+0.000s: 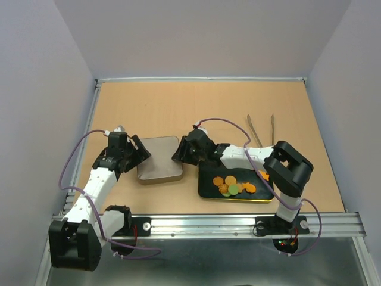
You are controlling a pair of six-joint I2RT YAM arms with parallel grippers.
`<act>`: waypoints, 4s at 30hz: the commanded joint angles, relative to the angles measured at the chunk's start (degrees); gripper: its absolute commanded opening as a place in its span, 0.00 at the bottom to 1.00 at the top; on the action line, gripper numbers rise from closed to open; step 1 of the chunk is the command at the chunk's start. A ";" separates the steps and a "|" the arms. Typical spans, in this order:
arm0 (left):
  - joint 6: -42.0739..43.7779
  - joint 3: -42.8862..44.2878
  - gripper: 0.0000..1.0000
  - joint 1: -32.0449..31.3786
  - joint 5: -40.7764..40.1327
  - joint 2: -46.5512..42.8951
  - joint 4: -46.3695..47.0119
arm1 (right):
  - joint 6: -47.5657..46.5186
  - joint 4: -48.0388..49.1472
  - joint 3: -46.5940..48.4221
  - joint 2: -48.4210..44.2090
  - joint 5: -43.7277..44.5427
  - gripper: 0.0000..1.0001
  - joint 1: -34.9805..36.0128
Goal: Pack the cookies
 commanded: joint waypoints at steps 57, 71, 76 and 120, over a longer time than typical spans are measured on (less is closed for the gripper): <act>8.07 7.29 0.79 14.21 2.13 6.57 0.56 | 0.43 -3.13 0.91 -0.16 -4.63 0.16 6.97; 8.33 7.73 0.79 14.21 3.19 5.34 0.56 | 1.05 -12.71 1.61 -2.53 -0.23 0.57 6.62; 8.42 8.43 0.79 14.12 3.80 3.85 -0.05 | -0.44 -15.96 4.34 -5.25 2.49 0.61 6.62; 29.31 9.04 0.99 2.26 -15.18 -29.47 27.90 | -15.12 -36.70 1.88 -58.60 19.71 1.00 6.62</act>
